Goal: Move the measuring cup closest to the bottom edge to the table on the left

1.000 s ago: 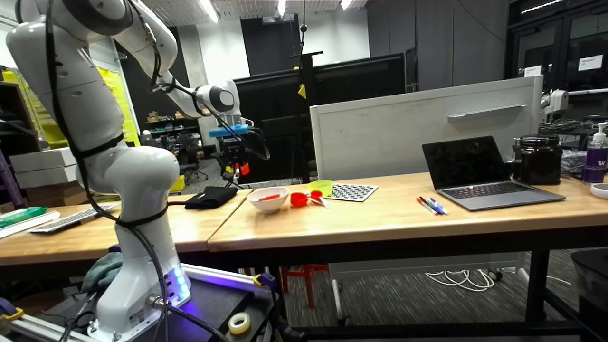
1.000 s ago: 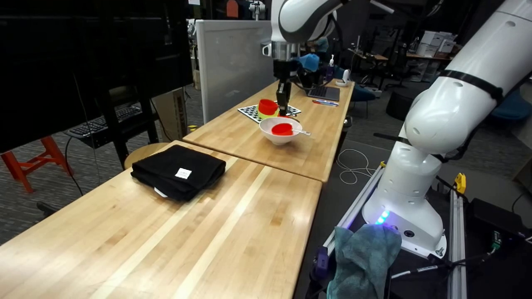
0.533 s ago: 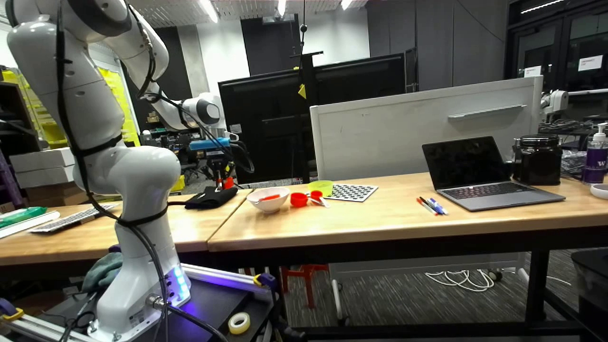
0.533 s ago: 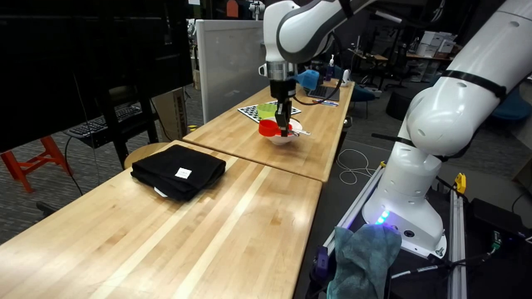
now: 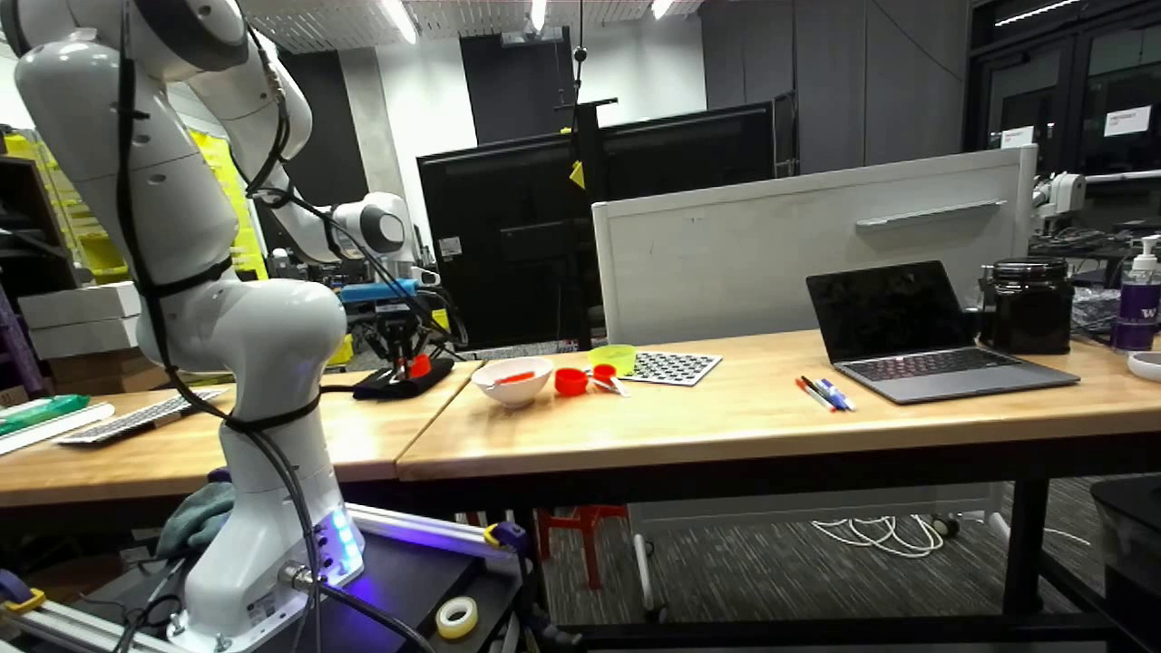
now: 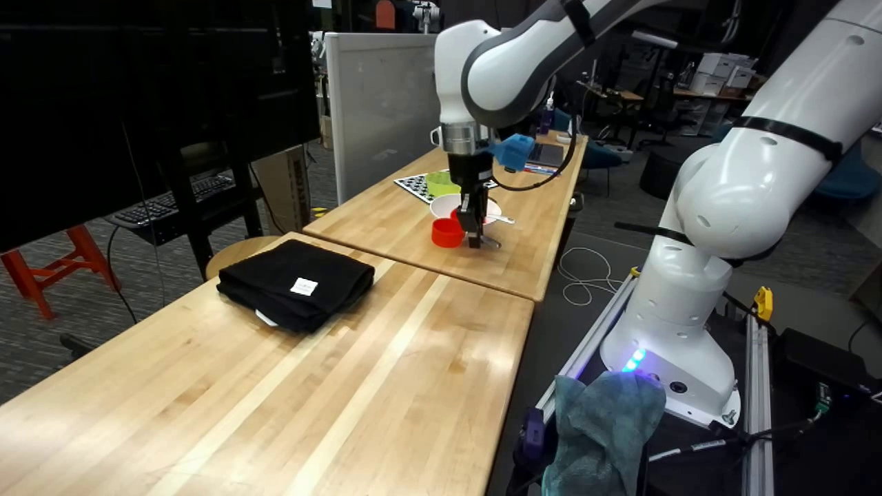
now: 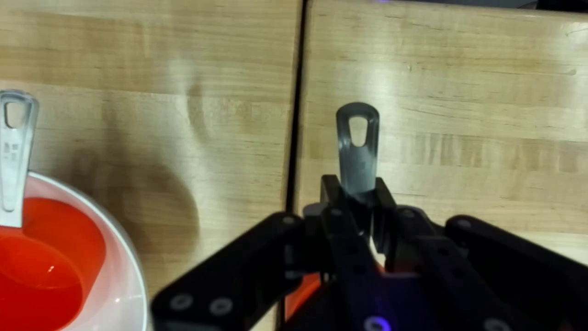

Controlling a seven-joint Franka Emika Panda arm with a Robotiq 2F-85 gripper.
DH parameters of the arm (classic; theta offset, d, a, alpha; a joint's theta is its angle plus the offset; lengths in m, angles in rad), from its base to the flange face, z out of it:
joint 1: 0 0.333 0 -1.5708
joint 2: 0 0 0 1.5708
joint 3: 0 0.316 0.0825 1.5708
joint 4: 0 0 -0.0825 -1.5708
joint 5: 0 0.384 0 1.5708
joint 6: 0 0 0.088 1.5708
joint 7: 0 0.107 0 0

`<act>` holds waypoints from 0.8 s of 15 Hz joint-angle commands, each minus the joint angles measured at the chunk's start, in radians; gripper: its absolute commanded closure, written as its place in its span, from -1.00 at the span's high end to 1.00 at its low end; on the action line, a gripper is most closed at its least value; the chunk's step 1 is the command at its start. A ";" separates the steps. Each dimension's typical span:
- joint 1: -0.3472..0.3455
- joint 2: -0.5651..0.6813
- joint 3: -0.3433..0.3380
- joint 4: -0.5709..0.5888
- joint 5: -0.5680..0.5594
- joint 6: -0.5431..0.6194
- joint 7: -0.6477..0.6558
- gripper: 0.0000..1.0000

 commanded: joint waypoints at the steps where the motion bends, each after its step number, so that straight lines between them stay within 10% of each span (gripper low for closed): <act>1: 0.012 -0.023 0.003 -0.049 0.031 0.041 0.017 -0.92; 12: 0.012 0.094 -0.006 -0.073 0.061 0.135 -0.019 -0.92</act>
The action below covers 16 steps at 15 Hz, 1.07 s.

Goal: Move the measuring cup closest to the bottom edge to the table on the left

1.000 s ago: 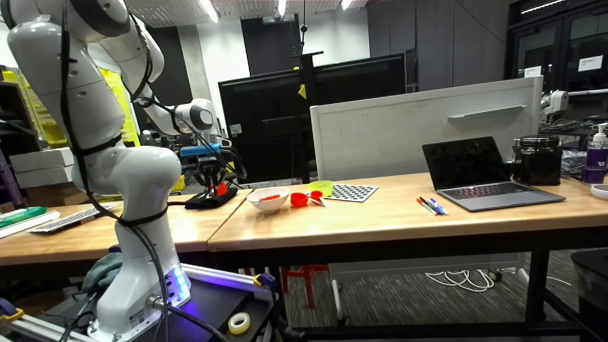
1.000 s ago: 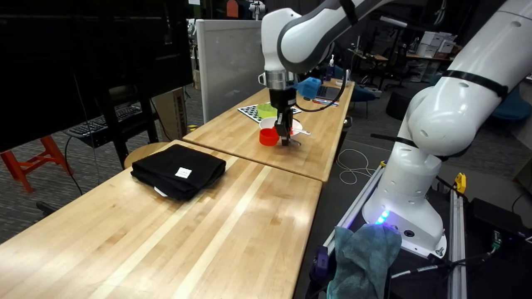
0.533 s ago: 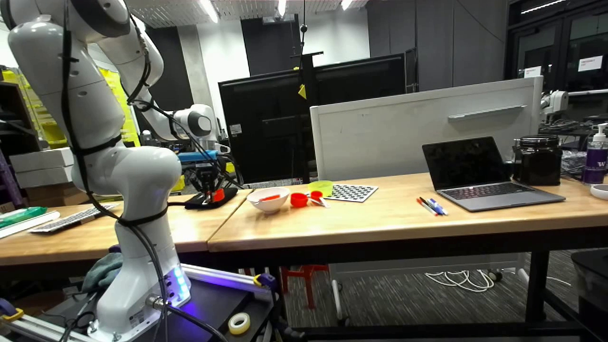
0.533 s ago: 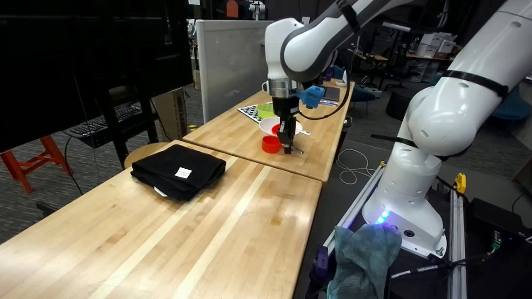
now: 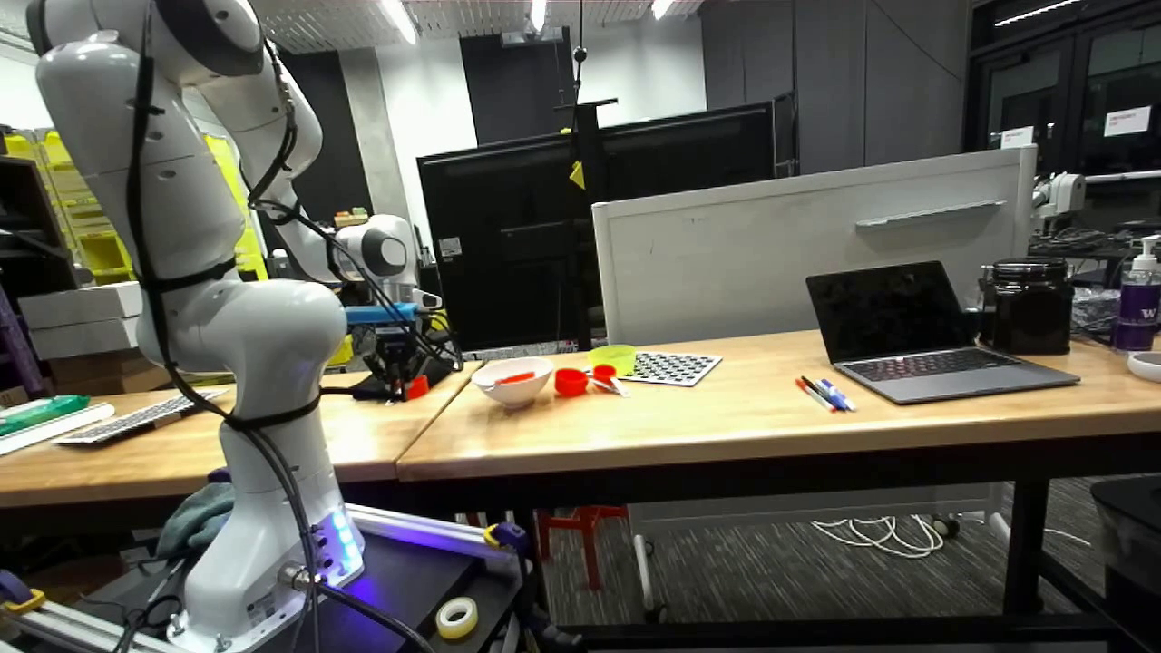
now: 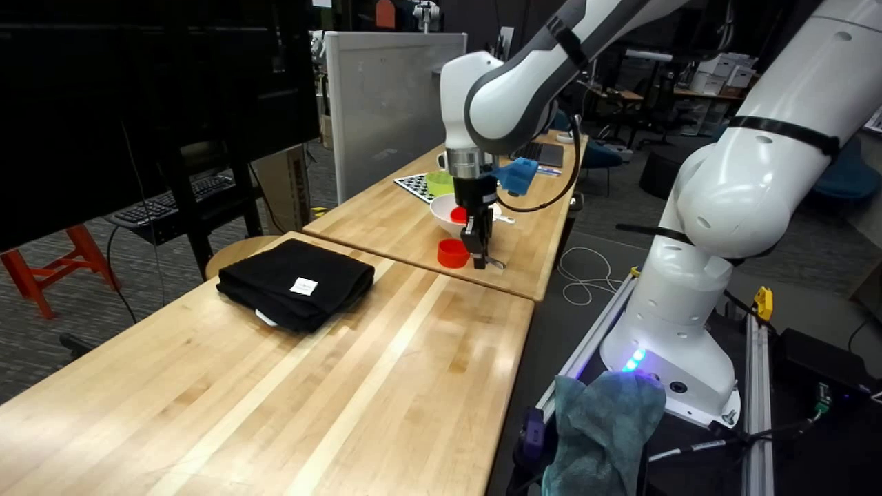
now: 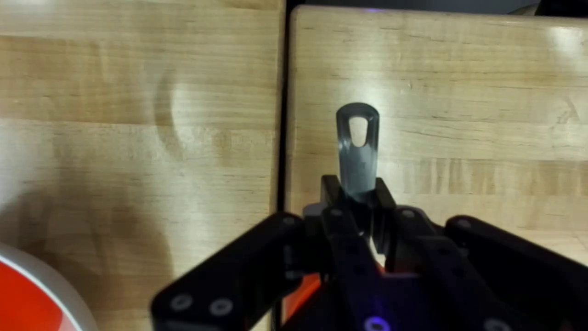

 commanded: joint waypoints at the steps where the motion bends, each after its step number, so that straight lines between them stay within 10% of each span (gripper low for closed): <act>1: 0.009 0.041 -0.001 -0.010 0.017 0.039 -0.014 -0.92; 3: 0.008 0.056 0.002 -0.007 0.012 0.044 -0.012 -0.17; 12: 0.005 0.065 0.006 -0.004 0.003 0.039 -0.005 0.96; 16: 0.008 0.045 0.012 0.002 -0.002 0.024 0.005 1.00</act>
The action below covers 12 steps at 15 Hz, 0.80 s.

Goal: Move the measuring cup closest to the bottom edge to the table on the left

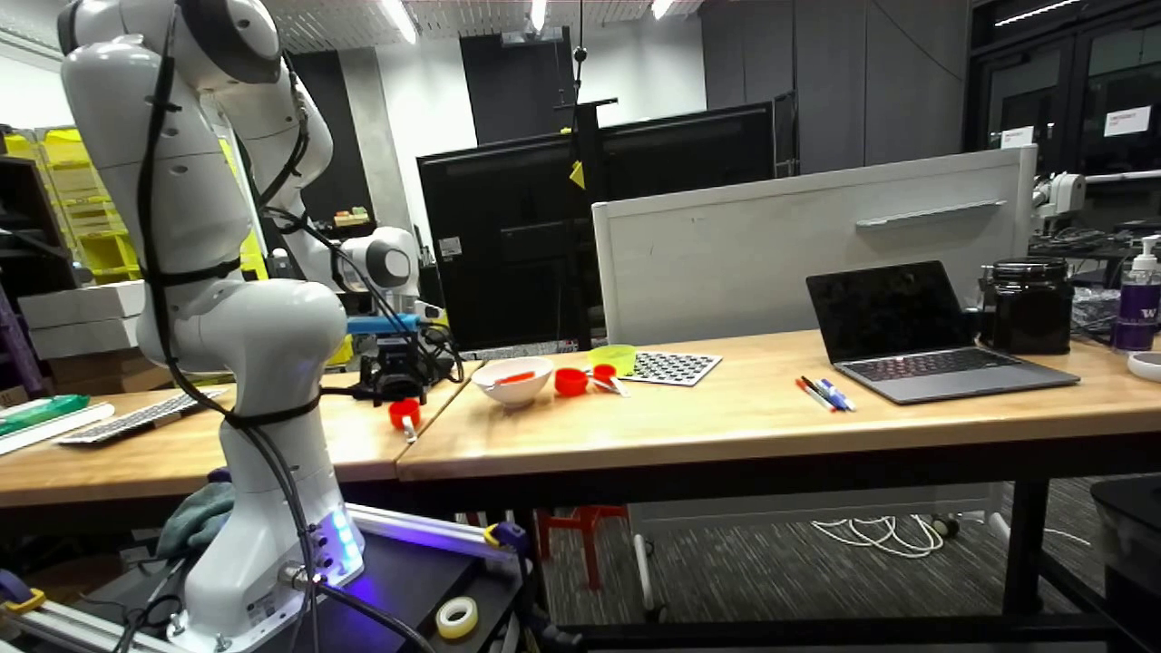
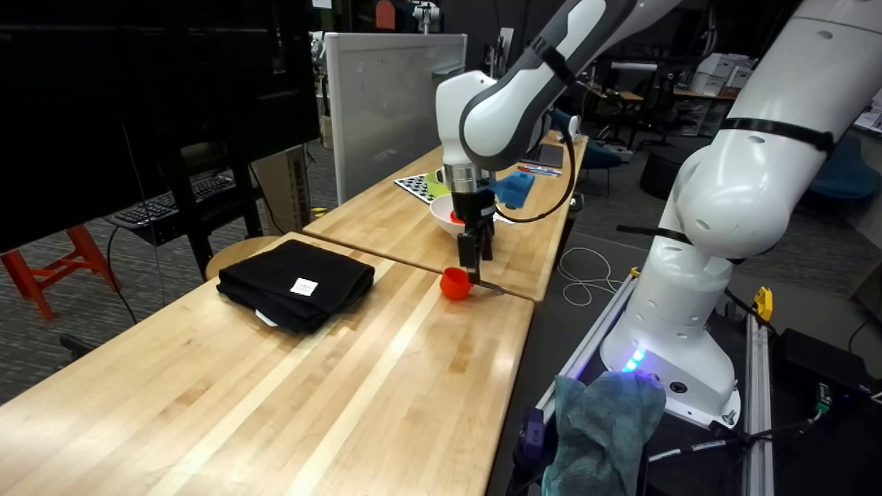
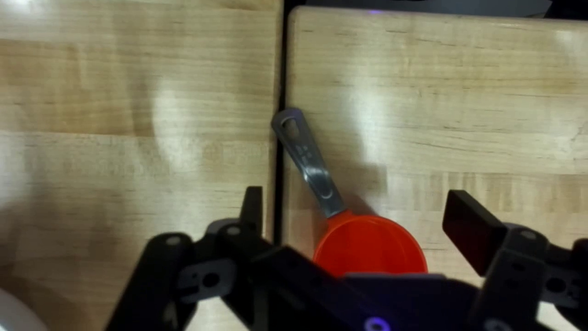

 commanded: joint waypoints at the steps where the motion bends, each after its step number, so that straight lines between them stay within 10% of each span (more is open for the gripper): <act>1: 0.009 -0.033 0.013 0.004 -0.004 -0.019 0.011 1.00; 12: 0.052 -0.101 0.067 0.088 0.003 -0.125 0.085 1.00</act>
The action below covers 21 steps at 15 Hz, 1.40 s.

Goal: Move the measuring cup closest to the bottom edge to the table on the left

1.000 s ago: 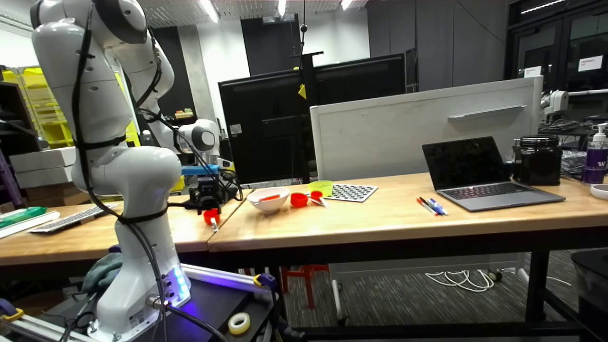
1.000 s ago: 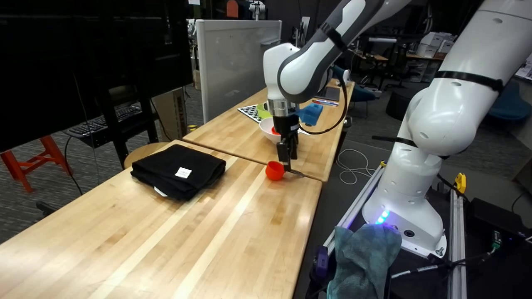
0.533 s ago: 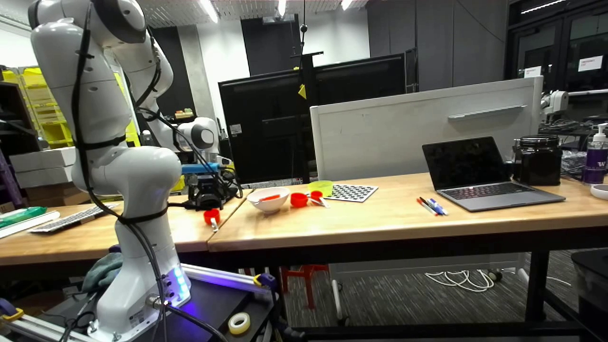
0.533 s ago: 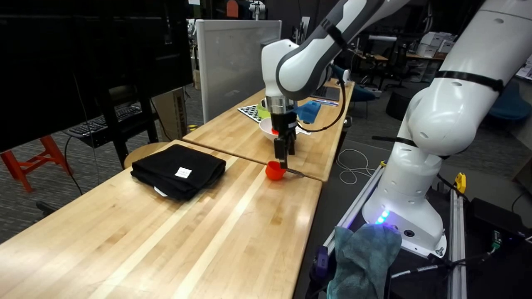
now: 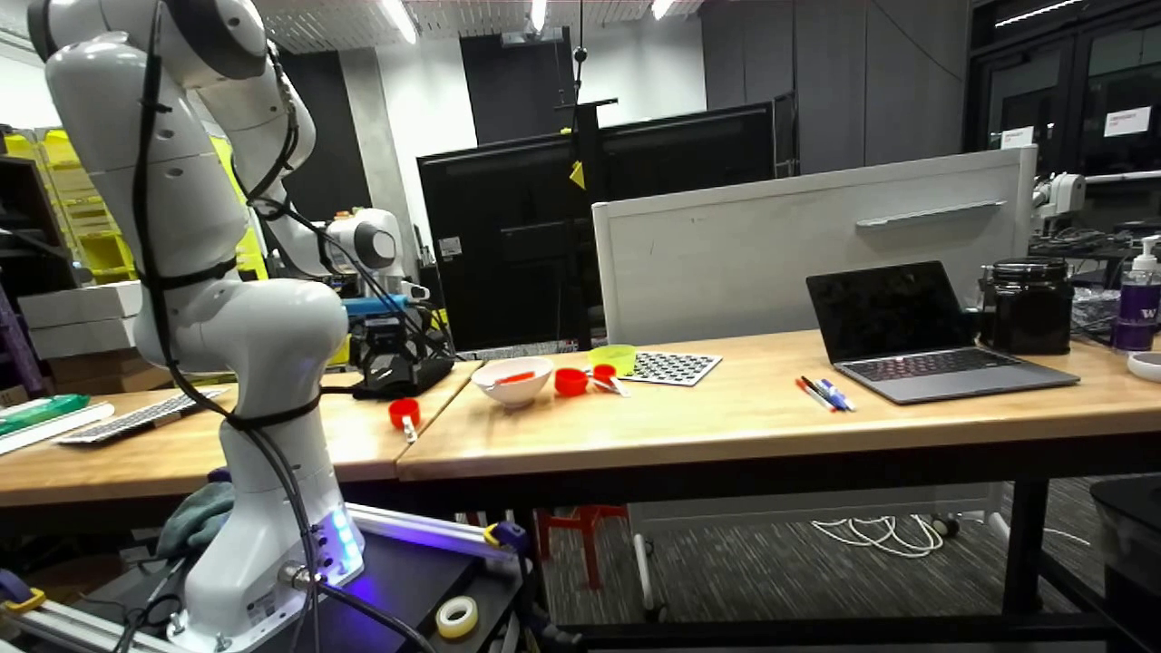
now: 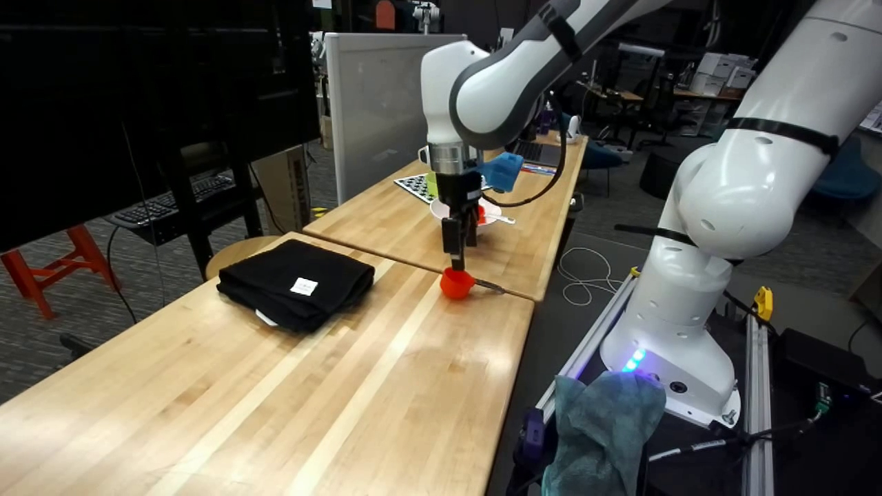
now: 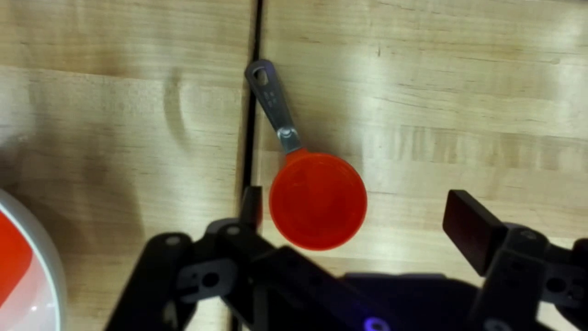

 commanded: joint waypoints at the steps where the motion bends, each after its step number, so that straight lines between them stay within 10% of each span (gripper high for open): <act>1: 0.017 -0.052 0.028 0.036 -0.006 -0.073 0.060 1.00; 11: -0.020 -0.149 0.026 0.166 -0.090 -0.238 0.116 1.00; 21: -0.185 -0.295 -0.144 0.299 -0.196 -0.448 0.042 1.00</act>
